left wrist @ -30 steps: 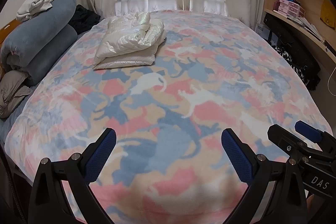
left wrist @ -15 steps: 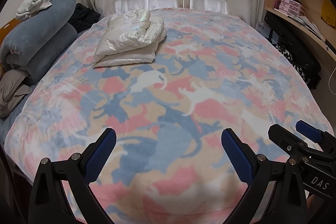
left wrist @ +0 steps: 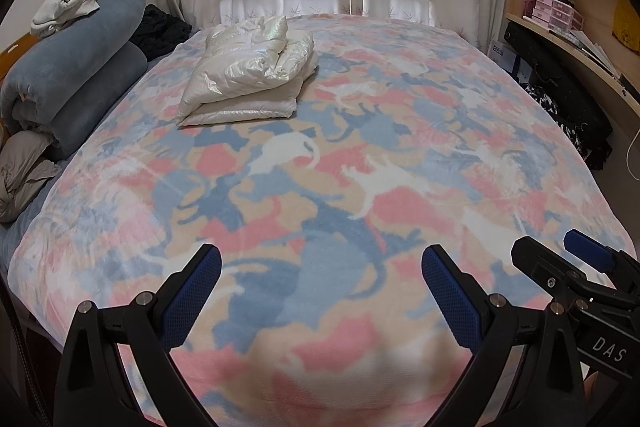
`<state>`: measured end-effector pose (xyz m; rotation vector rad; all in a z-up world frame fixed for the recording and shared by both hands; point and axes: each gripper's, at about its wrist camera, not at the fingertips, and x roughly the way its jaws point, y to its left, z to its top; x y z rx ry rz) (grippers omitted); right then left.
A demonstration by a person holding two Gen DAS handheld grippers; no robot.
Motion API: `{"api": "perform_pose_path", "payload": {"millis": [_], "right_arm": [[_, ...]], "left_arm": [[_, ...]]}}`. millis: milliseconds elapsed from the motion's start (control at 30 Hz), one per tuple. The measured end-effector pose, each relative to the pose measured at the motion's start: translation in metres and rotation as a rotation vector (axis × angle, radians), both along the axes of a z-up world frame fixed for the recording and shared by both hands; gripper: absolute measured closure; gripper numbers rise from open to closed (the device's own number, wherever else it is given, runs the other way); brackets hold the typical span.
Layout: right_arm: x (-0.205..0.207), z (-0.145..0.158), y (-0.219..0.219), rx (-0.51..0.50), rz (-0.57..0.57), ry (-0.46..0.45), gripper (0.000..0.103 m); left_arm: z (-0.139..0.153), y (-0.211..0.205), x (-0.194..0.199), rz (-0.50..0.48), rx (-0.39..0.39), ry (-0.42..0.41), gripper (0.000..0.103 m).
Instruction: Fold large clothes
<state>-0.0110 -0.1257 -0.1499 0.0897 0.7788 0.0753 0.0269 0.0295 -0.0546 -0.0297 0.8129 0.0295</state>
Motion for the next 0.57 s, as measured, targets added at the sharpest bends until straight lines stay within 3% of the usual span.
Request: {"api": "perform_pose_path", "payload": {"millis": [567], "right_arm": [[-0.0055,-0.007,0.0014,-0.003,-0.001,-0.004,0.013]], "left_arm": [[-0.0016,0.0099,-0.0085,0.007,-0.009,0.0,0.004]]}}
